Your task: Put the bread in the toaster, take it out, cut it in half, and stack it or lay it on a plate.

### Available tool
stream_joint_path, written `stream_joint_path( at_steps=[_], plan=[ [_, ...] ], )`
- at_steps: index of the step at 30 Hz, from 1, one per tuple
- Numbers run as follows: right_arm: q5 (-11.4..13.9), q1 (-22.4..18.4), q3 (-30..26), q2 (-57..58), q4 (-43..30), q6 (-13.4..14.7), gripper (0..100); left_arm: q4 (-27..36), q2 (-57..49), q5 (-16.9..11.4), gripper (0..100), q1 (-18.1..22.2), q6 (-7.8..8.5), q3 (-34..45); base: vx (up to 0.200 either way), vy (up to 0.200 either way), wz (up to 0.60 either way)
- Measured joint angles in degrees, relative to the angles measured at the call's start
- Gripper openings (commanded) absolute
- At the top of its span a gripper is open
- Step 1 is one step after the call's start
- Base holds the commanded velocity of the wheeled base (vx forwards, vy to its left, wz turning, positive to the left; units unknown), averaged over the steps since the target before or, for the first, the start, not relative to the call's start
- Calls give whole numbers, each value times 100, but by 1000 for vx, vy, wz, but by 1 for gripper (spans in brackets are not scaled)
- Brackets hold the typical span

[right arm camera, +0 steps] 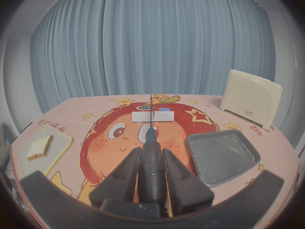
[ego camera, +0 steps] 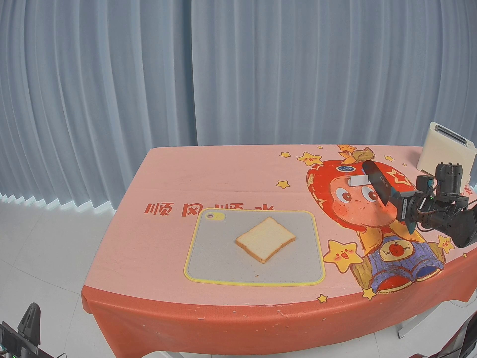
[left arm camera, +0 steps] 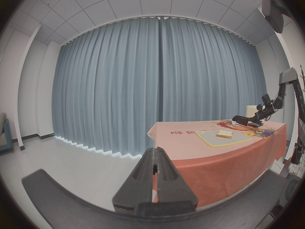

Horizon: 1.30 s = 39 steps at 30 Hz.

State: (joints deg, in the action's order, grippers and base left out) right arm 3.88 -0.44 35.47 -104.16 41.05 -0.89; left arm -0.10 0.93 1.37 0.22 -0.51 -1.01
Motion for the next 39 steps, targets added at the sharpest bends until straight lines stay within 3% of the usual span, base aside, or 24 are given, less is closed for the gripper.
stream_joint_path(
  at_steps=[8, 16, 39],
  plan=[
    [4, -20, 18, 308, -29, 10, 0, 0, 0, 0, 0, 2, 0, 0, 0, 0, 0],
    [6, 327, -45, 744, -49, 18, 0, -1, 0, 0, 0, 2, 0, 0, 0, 0, 0],
    [2, 2425, -675, 1814, -216, 45, 0, 0, 0, -2, 0, 2, 0, 0, 0, 0, 0]
  ],
)
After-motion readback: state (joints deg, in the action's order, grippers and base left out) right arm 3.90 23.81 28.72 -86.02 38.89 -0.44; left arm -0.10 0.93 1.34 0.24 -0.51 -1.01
